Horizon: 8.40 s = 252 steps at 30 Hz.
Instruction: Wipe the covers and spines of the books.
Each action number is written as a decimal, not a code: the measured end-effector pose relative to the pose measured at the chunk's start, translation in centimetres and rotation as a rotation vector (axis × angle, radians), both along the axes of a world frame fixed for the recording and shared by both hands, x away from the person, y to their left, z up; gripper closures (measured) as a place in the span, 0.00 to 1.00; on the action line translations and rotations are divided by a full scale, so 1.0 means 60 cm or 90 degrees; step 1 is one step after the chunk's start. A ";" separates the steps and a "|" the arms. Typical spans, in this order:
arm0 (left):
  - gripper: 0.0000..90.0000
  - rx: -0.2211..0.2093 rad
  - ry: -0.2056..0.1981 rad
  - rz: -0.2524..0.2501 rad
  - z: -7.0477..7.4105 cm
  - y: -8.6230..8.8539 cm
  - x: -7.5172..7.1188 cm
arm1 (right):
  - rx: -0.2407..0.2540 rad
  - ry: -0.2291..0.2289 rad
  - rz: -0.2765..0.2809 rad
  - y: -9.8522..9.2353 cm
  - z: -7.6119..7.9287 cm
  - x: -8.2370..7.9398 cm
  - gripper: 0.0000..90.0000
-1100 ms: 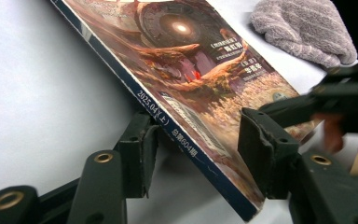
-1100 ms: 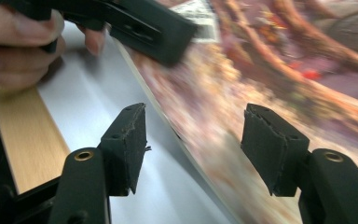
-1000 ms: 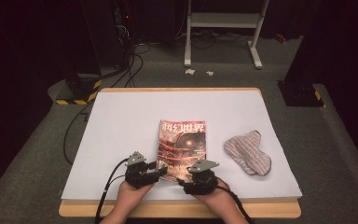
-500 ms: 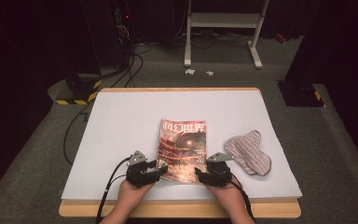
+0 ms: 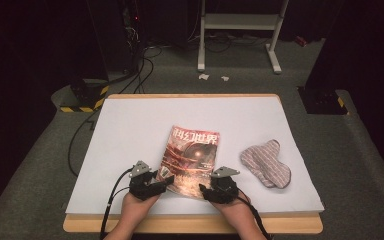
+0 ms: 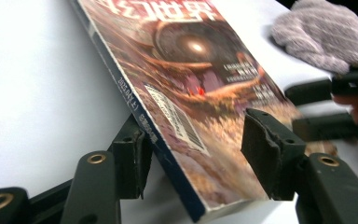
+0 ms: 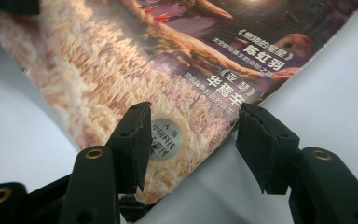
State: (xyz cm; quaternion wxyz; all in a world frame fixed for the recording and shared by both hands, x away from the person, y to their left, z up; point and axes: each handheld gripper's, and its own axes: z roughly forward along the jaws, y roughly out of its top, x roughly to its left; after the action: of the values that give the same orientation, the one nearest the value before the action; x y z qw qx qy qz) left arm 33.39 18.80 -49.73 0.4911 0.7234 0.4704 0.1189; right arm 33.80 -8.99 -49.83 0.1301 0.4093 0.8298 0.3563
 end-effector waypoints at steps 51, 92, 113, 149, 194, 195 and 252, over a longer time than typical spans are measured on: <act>0.88 0.008 -0.108 0.031 0.019 0.050 0.002 | 0.032 -0.073 0.076 0.047 0.006 -0.034 0.47; 0.92 0.056 -0.212 -0.045 0.015 0.040 0.001 | -0.061 -0.072 -0.254 -0.269 0.001 0.094 0.49; 0.92 0.074 -0.239 -0.084 0.009 0.040 -0.018 | 0.097 -0.197 -0.142 -0.127 0.154 0.078 0.71; 0.92 0.103 -0.263 -0.095 0.011 0.029 -0.020 | 0.045 -0.161 0.032 0.085 0.137 0.102 0.70; 0.92 0.130 -0.278 -0.087 0.008 0.021 -0.019 | -0.026 -0.140 -0.135 0.027 0.105 0.242 0.70; 0.93 0.133 -0.280 -0.089 0.007 0.021 -0.019 | -0.018 -0.137 -0.138 0.022 0.104 0.246 0.70; 0.93 0.145 -0.278 -0.079 0.007 0.016 -0.016 | -0.035 -0.165 -0.097 0.056 0.106 0.210 0.70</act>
State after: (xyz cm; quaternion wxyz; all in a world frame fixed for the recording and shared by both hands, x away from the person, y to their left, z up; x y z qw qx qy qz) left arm 32.41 19.78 -49.30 0.5027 0.7590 0.2914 0.2938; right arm 46.40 -5.63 -43.46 0.2739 0.4178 0.7821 0.3726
